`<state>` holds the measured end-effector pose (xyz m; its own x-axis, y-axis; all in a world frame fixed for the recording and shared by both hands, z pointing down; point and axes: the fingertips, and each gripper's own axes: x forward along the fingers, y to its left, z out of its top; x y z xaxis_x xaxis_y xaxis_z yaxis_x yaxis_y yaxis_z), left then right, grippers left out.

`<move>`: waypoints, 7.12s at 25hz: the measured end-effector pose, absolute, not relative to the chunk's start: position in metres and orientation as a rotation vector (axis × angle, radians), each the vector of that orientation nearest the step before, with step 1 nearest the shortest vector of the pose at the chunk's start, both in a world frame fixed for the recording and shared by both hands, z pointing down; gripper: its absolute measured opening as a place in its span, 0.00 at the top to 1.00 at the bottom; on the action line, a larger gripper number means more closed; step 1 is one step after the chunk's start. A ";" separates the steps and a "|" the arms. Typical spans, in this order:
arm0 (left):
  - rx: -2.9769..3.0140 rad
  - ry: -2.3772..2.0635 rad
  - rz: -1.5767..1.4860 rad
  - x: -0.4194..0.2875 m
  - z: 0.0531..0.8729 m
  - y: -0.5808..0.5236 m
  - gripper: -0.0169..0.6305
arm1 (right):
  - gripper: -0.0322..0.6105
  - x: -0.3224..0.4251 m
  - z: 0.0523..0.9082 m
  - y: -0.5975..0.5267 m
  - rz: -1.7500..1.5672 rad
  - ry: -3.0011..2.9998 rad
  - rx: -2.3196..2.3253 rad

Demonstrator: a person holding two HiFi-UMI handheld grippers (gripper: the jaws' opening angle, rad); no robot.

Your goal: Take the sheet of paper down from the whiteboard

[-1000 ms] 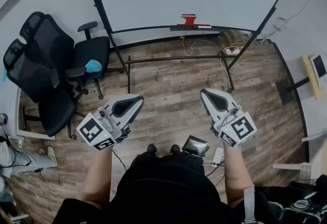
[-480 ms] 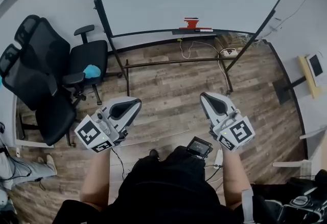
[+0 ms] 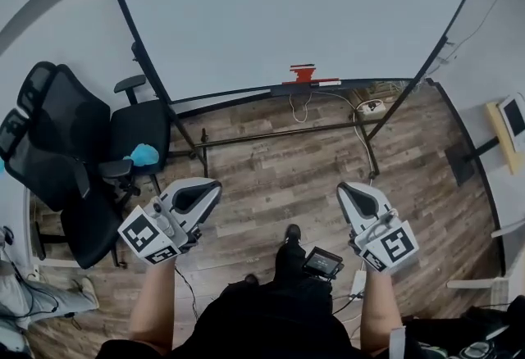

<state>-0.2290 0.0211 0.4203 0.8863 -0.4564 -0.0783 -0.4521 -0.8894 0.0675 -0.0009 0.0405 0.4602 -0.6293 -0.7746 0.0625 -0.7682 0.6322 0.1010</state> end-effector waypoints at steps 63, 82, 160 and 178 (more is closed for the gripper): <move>3.414 -2.150 1.366 0.005 0.038 -0.436 0.76 | 0.77 0.129 0.063 -0.441 -0.779 -2.553 1.545; 3.471 -2.071 1.279 0.001 0.031 -0.427 0.77 | 0.92 0.141 0.063 -0.435 -0.777 -2.586 1.580; 3.066 -1.153 0.324 -0.033 0.459 -0.212 0.96 | 0.92 0.125 0.499 -0.221 0.054 -2.614 1.123; 2.943 -0.922 0.241 -0.020 0.535 -0.157 0.96 | 0.92 0.137 0.594 -0.162 0.247 -2.573 1.146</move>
